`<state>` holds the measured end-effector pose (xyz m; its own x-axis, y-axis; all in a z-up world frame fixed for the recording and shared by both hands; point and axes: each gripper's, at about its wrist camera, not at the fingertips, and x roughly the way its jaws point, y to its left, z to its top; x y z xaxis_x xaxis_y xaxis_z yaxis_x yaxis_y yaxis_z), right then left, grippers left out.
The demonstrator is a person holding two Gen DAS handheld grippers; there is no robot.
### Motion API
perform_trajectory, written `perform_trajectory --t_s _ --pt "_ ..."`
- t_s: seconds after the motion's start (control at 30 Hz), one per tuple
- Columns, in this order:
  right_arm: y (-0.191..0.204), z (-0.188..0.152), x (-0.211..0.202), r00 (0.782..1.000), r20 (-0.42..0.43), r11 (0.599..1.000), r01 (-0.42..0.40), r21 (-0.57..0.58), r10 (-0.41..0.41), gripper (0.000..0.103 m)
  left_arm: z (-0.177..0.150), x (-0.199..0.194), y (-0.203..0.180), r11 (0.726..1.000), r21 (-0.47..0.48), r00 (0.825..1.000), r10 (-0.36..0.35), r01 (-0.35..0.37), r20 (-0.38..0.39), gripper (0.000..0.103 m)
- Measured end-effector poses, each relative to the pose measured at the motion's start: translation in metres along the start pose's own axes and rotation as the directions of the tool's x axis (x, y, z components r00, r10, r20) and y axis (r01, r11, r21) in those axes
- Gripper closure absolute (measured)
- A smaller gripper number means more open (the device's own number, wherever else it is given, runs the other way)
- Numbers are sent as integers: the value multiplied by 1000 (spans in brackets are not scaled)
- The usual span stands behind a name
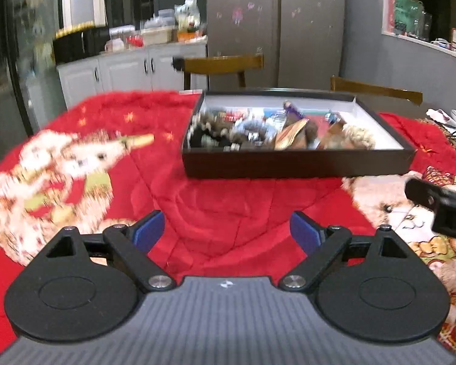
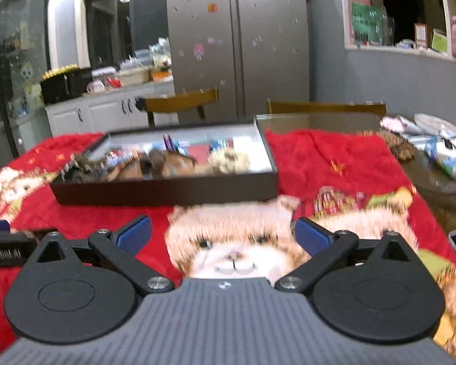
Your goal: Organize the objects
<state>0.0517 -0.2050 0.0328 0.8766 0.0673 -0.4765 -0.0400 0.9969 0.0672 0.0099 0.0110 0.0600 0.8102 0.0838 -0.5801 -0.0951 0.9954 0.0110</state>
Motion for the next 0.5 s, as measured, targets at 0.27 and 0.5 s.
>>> perform_trajectory --t_s 0.27,0.5 --pt "17 -16 4 991 -4 986 130 -104 -131 0 -19 15 2 999 7 998 40 -41 46 11" --pt "10 -15 10 992 -43 990 117 -79 -120 0 -19 1 -11 996 71 991 45 -55 129 11"
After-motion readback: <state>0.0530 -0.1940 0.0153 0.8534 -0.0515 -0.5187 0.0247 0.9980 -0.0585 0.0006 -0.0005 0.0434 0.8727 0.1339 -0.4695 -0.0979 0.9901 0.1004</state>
